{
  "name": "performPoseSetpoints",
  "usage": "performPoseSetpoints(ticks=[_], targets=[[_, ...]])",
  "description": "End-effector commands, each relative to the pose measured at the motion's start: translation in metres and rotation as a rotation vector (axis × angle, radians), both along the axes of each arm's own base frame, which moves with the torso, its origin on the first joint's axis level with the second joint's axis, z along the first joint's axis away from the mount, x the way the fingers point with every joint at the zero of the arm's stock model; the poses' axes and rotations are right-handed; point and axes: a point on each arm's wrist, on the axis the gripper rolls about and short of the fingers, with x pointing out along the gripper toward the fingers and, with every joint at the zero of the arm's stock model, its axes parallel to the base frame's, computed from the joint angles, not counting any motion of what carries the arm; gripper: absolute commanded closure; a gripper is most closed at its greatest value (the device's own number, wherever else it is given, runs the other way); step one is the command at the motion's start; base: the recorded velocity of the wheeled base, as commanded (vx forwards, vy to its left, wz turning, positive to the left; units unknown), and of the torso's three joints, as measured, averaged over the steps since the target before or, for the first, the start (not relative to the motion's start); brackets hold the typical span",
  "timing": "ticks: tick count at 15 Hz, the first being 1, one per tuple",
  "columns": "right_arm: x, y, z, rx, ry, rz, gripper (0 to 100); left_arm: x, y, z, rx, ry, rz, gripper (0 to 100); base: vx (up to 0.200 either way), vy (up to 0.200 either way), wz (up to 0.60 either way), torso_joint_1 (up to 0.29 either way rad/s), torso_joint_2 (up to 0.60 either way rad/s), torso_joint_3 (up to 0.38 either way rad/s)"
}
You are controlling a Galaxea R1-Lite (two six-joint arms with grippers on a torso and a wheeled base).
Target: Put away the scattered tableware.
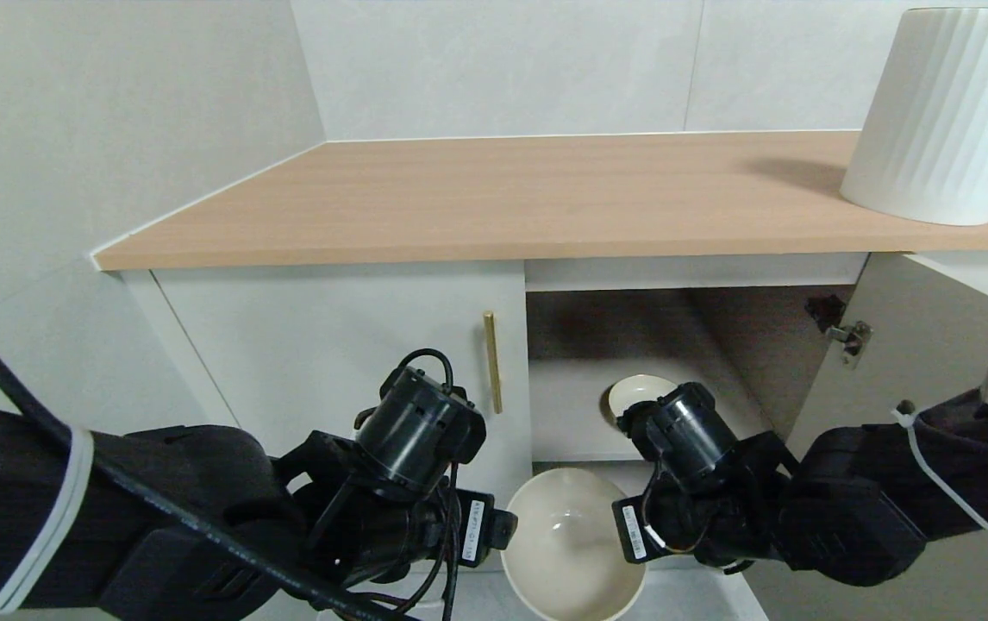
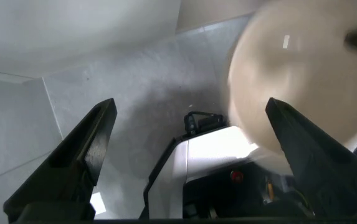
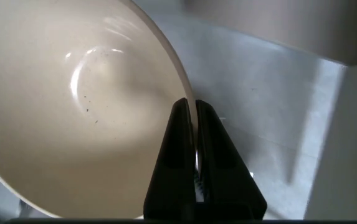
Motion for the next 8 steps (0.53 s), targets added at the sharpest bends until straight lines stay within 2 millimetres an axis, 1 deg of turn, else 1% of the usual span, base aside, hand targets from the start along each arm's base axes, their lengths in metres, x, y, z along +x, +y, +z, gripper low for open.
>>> performPoseSetpoints(ticks=[1, 2, 3, 4, 5, 6, 8], targets=[[0.018, -0.014, -0.008, -0.017, 0.008, -0.074, 100, 0.0, 0.0, 0.001, -0.004, -0.003, 0.002, 0, 0.0, 0.0, 0.0, 0.0, 0.0, 0.0], [0.034, -0.026, -0.008, -0.007, 0.0, -0.135, 100, 0.0, 0.001, 0.002, -0.006, -0.005, 0.002, 0, 0.0, 0.0, 0.0, 0.0, 0.0, 0.0], [0.046, -0.035, -0.007, -0.003, -0.011, -0.18, 100, -0.001, 0.001, 0.003, -0.009, -0.008, 0.002, 0, 0.0, 0.0, 0.0, 0.0, 0.0, 0.0], [0.051, -0.039, -0.007, -0.001, -0.014, -0.201, 100, -0.001, 0.001, 0.003, -0.009, -0.008, 0.002, 0, 0.0, 0.0, 0.0, 0.0, 0.0, 0.0], [0.068, -0.047, -0.01, 0.041, -0.014, -0.288, 100, -0.001, 0.001, 0.004, -0.01, -0.009, 0.002, 0, 0.0, 0.0, 0.0, 0.0, 0.0, 0.0], [0.08, -0.052, -0.011, 0.083, -0.025, -0.351, 100, -0.001, 0.001, 0.004, -0.01, -0.009, 0.002, 0, 0.0, 0.0, 0.0, 0.0, 0.0, 0.0], [0.096, -0.06, -0.015, 0.118, -0.048, -0.43, 100, 0.0, 0.001, 0.004, -0.01, -0.009, 0.003, 0, 0.0, 0.0, 0.0, 0.0, 0.0, 0.0]])
